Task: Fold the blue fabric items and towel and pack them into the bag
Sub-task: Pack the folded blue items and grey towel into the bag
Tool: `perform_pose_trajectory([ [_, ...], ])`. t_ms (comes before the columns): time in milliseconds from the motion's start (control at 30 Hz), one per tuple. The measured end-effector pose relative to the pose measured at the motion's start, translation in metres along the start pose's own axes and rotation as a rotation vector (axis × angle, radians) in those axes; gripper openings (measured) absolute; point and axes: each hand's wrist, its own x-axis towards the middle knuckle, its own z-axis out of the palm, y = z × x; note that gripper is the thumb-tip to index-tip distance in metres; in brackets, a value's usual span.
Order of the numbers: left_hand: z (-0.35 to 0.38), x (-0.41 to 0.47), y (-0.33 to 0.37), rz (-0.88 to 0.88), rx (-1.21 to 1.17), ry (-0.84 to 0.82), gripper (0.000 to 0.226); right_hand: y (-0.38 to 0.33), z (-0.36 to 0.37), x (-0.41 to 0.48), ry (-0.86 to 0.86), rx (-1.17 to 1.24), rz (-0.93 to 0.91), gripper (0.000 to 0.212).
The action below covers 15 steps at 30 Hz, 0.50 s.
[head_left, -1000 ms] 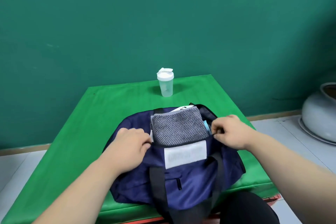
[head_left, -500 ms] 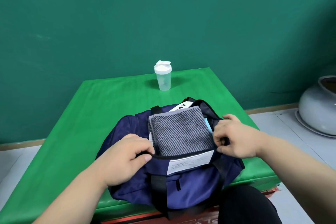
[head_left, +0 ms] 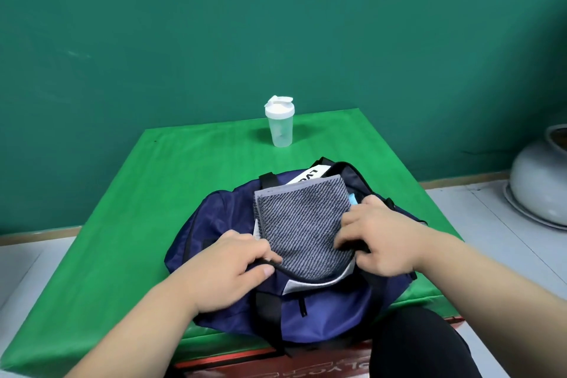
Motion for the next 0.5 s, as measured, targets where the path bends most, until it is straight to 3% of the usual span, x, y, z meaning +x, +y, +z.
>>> perform_pose_trajectory([
  [167,0.002,0.001,0.002,-0.042,-0.004,0.022,0.049,-0.028,-0.001,0.017,-0.024,0.029,-0.099,0.052],
  [267,0.002,-0.004,0.0,-0.073,-0.023,0.083,0.032,-0.031,0.002,0.021,-0.003,0.057,-0.101,0.046],
  [400,0.0,-0.011,0.001,-0.064,-0.06,0.18,0.022,-0.029,0.013,0.025,-0.063,-0.019,-0.058,0.061],
  [500,-0.007,-0.012,0.01,-0.033,-0.096,0.212,0.018,-0.03,0.017,0.029,-0.103,0.063,-0.01,0.059],
])
